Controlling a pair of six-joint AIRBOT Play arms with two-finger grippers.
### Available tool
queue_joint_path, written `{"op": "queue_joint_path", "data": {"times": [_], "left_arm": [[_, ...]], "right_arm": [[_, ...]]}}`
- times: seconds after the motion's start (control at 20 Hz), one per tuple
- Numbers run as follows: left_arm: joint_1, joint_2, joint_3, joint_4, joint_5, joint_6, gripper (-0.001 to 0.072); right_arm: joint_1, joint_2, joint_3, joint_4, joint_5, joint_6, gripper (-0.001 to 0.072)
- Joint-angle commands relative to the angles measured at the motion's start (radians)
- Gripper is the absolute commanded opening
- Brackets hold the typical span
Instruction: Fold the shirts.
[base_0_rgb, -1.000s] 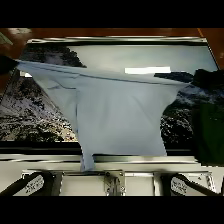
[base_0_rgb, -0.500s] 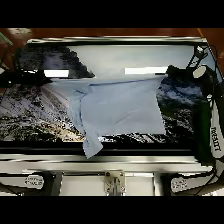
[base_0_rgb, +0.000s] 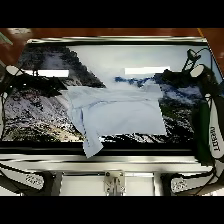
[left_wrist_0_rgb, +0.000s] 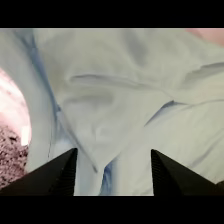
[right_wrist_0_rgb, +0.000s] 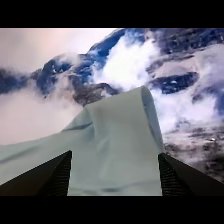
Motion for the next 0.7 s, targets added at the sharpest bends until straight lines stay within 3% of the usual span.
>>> {"op": "queue_joint_path", "data": {"times": [0.0,0.15,0.25,0.45,0.65], "left_arm": [[0.103,0.017,0.079,0.084,-0.332,-0.080,0.0433],[0.148,0.129,-0.015,0.216,-0.383,-0.056,0.0434],[0.138,0.228,-0.211,0.211,-0.325,-0.021,0.0440],[0.105,0.337,-0.658,0.054,-0.174,0.068,0.0464],[0.018,0.325,-0.882,-0.225,0.087,0.163,0.0464]], "right_arm": [[-0.063,0.089,0.027,-0.153,0.261,-0.042,0.0647],[-0.160,0.118,0.018,-0.239,0.568,-0.070,0.0645],[-0.218,0.119,-0.051,-0.191,0.649,-0.083,0.0646],[-0.244,0.118,-0.212,-0.002,0.609,-0.098,0.0646],[-0.239,0.118,-0.272,0.075,0.514,-0.130,0.0646]]}}
